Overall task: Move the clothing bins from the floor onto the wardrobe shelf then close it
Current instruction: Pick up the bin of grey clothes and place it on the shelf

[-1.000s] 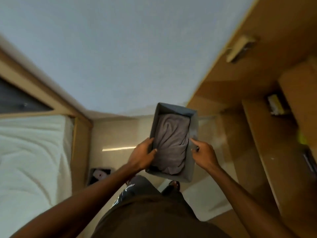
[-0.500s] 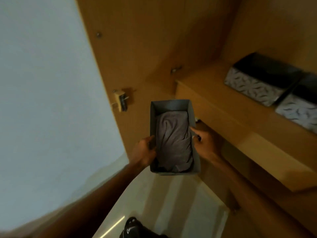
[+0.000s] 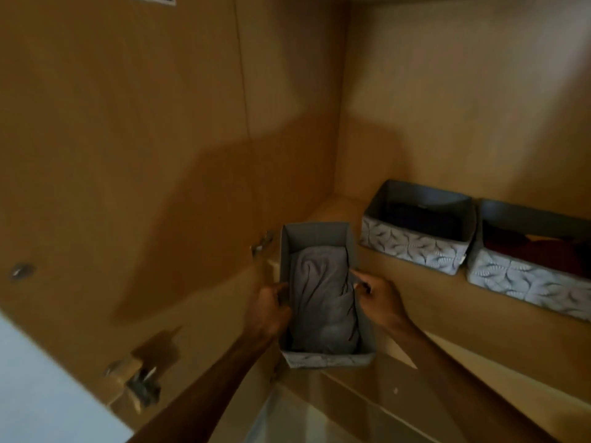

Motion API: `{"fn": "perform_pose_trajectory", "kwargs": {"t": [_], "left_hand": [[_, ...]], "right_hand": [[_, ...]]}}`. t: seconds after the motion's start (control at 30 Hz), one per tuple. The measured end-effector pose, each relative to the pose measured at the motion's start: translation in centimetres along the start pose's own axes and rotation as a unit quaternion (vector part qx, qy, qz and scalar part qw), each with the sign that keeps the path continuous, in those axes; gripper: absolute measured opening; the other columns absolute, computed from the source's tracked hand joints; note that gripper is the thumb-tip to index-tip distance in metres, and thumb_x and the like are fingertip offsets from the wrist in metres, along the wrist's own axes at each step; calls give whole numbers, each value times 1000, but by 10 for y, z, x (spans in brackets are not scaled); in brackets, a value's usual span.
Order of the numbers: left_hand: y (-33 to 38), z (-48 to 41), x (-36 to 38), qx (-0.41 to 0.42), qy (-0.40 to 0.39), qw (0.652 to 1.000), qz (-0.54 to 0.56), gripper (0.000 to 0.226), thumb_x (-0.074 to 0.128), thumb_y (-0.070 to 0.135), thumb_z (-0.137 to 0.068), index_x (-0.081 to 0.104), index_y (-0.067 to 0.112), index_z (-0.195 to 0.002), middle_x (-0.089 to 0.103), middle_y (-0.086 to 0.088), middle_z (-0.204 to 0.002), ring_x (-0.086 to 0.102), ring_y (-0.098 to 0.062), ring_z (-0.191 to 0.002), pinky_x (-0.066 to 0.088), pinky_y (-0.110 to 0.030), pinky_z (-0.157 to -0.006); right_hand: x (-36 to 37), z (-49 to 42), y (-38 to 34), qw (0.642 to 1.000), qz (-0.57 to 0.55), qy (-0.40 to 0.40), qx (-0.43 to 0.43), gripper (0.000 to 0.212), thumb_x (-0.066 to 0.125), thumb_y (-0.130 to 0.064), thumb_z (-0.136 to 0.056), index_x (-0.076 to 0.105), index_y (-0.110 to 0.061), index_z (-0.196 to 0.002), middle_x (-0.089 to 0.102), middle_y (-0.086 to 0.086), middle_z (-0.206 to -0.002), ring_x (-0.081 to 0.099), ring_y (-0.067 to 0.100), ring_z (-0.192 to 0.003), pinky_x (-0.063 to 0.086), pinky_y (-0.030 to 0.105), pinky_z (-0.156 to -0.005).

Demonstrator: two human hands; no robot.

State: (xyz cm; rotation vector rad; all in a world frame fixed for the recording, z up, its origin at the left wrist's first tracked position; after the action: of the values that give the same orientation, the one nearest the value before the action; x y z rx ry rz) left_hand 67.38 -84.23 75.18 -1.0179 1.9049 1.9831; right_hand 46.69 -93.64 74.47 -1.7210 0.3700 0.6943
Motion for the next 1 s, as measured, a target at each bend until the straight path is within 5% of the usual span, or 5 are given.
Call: {"fn": "perform_pose_trajectory", "kwargs": {"t": [0.2,0.47,0.63,0.8,1.0], "left_hand": [[0,-113,4,32,-58,998,-18,22,51,-10,-86,70,2,-89,65,-6,-79,55,-11,-66,45,-22,-63],[-2,-194,20,53,-351,935,1,98,86,38,-69,27,37,-147,43,7,-148,40,-17,-137,41,-38,-110],[-23,-223,40,110,-161,949,-246,106,61,77,-69,9,38,-153,-5,-2,-163,7,-32,-148,19,-54,-118],[-21,-214,78,161,4,925,-343,77,53,49,-90,25,12,-152,17,-23,-159,22,-43,-145,31,-61,-110],[-44,-205,90,213,6,894,-393,101,61,29,-74,3,7,-154,-4,-26,-160,-1,-45,-148,15,-56,-118]], "right_hand": [[11,-89,3,999,5,9,37,39,51,-3,-92,63,-16,-127,68,6,-117,64,22,-106,48,25,-86],[14,-159,11,987,-71,-137,44,93,82,-37,-72,31,-20,-148,38,-10,-140,36,15,-136,38,32,-107],[12,-171,41,953,143,-267,-17,140,77,-73,-50,-10,-30,-152,-30,-3,-157,-18,19,-145,11,46,-121],[13,-184,44,938,300,-101,-142,85,56,-33,-93,-2,-16,-154,-12,16,-161,1,34,-149,22,49,-118],[36,-174,56,895,387,-84,-204,113,70,-20,-75,-13,-25,-152,-12,17,-160,-7,38,-148,15,53,-117]]}}
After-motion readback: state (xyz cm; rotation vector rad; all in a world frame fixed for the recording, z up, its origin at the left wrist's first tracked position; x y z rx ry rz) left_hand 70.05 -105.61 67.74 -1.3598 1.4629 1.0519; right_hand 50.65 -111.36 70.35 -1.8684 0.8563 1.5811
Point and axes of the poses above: each hand's wrist, its own z-axis away from the middle knuckle, its own x-axis out of the palm, y = z × x, the point moved 1 cm from there along -z, towards the middle knuckle
